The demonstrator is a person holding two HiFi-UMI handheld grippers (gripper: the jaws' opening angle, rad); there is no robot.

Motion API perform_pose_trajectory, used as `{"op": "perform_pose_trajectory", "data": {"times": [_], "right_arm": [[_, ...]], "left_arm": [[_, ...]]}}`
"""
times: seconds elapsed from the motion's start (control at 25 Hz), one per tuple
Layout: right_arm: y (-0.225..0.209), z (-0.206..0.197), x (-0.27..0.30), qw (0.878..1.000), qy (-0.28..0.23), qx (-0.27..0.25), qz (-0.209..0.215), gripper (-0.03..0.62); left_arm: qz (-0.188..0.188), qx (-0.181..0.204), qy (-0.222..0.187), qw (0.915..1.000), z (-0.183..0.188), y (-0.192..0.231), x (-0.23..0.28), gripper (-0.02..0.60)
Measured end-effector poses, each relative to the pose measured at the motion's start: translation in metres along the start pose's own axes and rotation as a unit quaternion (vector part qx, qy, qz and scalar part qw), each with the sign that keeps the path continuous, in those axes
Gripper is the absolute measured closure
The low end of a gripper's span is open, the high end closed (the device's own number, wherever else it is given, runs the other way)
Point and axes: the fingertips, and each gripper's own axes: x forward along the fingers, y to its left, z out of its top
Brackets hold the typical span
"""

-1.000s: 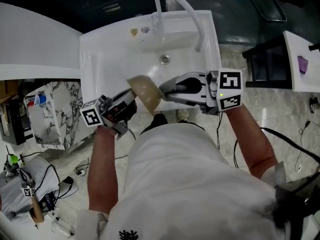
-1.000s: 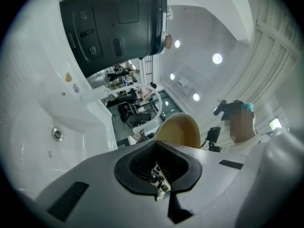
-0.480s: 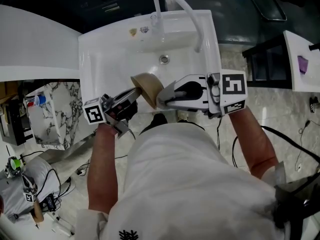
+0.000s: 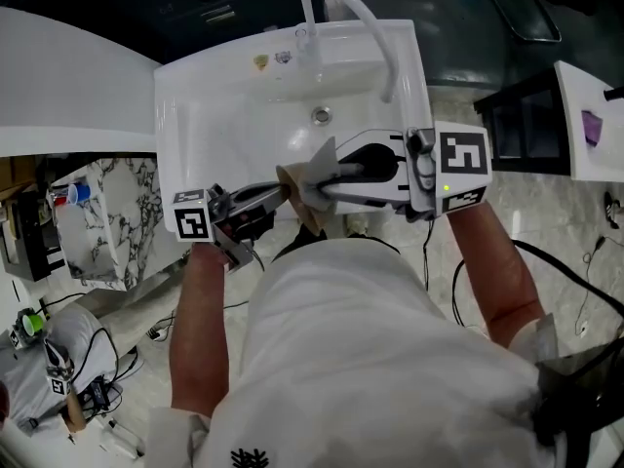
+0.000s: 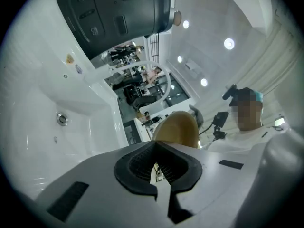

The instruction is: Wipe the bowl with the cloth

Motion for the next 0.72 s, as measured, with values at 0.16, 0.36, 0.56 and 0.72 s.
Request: {"op": "perform_pose_trajectory", "data": {"times": [0.16, 0.36, 0.56, 0.72], "right_arm": [[-0.012, 0.002, 0.001, 1.000, -0.006, 0.003, -0.013, 0.551], [-0.028, -0.008, 0.002, 0.999, -0.014, 0.025, -0.030, 0.551], [-0.040, -0.026, 0.008, 0.998, -0.011, 0.050, -0.041, 0.551], [-0.046, -0.044, 0.013, 0.996, -0.010, 0.077, -0.043, 0.551]], "left_arm": [[-0.010, 0.007, 0.020, 0.9997, -0.009, -0.007, 0.007, 0.569], [-0.029, 0.015, 0.036, 0.9988, -0.016, -0.017, 0.014, 0.569], [-0.050, 0.016, 0.025, 0.9983, -0.017, -0.027, 0.012, 0.569], [-0.065, 0.024, 0.006, 0.9976, -0.011, -0.038, 0.008, 0.569]]}}
